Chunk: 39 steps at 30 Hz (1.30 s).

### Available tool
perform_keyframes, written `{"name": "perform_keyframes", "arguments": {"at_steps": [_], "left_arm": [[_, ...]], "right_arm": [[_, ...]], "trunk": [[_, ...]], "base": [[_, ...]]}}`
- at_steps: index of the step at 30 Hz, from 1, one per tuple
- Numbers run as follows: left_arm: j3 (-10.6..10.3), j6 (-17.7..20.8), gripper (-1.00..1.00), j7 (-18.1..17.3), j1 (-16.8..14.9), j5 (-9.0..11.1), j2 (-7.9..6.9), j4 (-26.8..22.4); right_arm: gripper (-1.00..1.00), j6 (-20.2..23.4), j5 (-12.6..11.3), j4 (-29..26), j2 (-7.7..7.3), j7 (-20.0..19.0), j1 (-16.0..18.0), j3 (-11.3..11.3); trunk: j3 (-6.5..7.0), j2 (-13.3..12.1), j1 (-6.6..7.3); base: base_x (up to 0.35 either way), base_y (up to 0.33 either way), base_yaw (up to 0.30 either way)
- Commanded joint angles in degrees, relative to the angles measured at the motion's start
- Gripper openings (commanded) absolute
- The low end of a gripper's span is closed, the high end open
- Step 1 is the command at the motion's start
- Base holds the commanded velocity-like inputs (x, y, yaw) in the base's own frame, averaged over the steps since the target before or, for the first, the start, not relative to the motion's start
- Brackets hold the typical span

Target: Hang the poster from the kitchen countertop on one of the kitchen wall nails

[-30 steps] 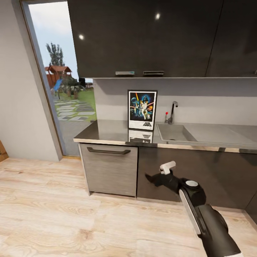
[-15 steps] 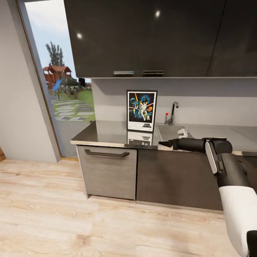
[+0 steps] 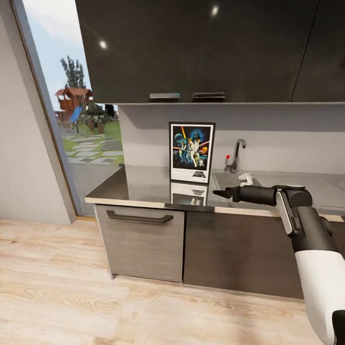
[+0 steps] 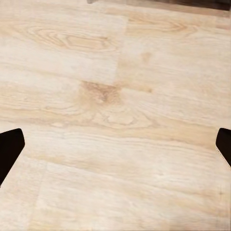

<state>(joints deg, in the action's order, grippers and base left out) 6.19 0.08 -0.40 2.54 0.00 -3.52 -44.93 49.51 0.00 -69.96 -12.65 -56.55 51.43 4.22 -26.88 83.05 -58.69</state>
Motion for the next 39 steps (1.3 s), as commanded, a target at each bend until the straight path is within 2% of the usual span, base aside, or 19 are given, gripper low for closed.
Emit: {"name": "perform_keyframes", "arguments": {"at_steps": [1,8,27,32,37,39], "left_arm": [[0.0,0.0,1.00,0.0,0.0,0.0,0.00,-0.1],[0.1,0.0,1.00,0.0,0.0,0.0,0.00,-0.1],[0.1,0.1,1.00,0.0,0.0,0.0,-0.09,-0.1],[0.1,0.0,1.00,0.0,0.0,0.0,-0.09,-0.1],[1.1,0.0,1.00,-0.1,0.0,0.0,-0.09,-0.2],[1.8,0.0,1.00,-0.1,0.0,0.0,-0.09,-0.2]], "right_arm": [[1.00,0.4,0.0,0.0,0.00,-0.4,0.0,0.1],[1.00,0.3,0.3,-0.1,0.00,-2.5,0.0,0.1],[1.00,0.3,0.4,0.0,0.00,-3.2,0.0,0.1],[1.00,-3.3,0.3,0.9,0.00,-3.9,0.0,0.1],[1.00,-6.3,0.4,3.3,0.00,-7.4,0.0,0.1],[1.00,-9.3,0.4,3.7,0.00,-8.4,-0.1,-0.1]], "trunk": [[-0.05,0.0,-0.04],[-0.05,0.0,-0.04],[-0.05,0.0,-0.04],[-0.05,0.0,-0.04],[-0.05,0.0,-0.04],[-0.05,0.0,-0.04]], "base": [[0.327,-0.001,0.000],[0.327,-0.017,0.000],[0.324,-0.124,0.000],[0.312,-0.177,0.000],[0.186,-0.109,0.000],[0.045,-0.026,0.000]]}}
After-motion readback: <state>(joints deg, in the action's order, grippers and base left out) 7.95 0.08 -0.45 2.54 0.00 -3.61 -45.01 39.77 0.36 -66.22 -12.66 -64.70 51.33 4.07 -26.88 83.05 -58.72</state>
